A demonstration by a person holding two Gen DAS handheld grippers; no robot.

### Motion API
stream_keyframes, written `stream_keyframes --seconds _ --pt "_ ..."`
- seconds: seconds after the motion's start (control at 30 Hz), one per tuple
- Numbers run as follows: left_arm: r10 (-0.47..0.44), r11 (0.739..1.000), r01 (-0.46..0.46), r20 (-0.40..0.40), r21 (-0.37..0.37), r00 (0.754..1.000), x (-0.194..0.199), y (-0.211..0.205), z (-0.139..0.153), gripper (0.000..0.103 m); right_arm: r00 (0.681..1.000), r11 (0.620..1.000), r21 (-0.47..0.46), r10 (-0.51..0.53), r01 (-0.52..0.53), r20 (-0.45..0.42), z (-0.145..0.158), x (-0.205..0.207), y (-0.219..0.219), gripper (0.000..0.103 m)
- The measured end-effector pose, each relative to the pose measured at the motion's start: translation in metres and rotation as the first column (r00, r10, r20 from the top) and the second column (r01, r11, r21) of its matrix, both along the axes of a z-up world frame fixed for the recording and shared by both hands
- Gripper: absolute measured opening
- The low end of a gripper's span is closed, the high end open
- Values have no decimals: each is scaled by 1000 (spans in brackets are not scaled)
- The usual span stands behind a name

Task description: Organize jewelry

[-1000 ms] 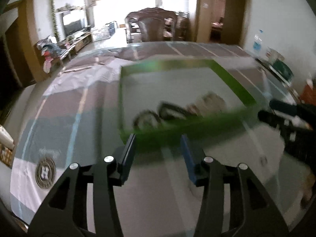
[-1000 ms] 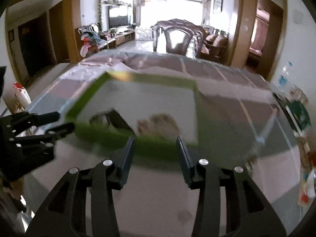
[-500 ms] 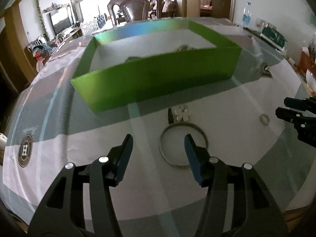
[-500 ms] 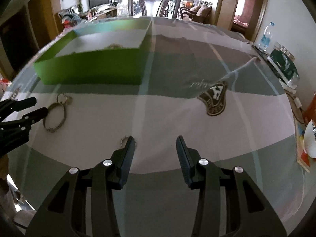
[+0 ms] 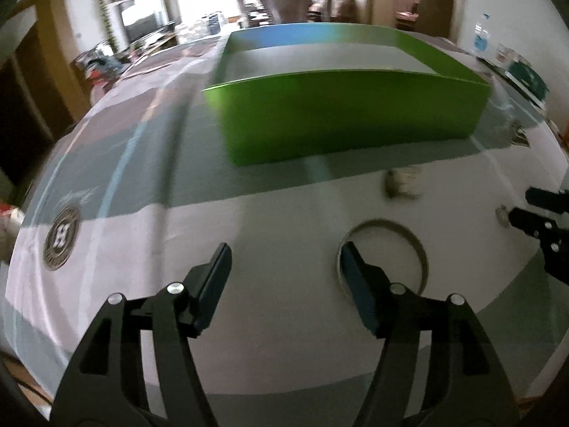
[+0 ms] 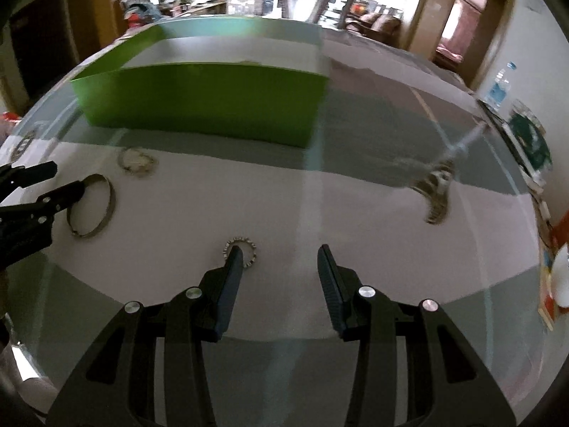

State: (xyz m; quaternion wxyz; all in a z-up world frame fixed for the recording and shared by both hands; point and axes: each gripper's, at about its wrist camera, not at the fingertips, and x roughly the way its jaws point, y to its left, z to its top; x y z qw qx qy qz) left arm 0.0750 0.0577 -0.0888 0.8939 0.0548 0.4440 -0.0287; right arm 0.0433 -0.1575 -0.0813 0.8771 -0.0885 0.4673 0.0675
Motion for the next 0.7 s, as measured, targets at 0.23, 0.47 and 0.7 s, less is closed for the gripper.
stream_keyframes --seconds 0.23,0.47,0.7 --pt "40 999 -40 -7 -9 999 -2 17 2 65 997 994 90 60 -65 53 21 13 37 44" --pt "1 1000 -1 -7 -22 1000 -4 3 2 65 1000 984 177 -10 9 8 24 66 62 44" --pt "9 999 -9 -10 -38 1000 -6 8 -1 67 995 995 99 30 -20 -94 2 65 69 45"
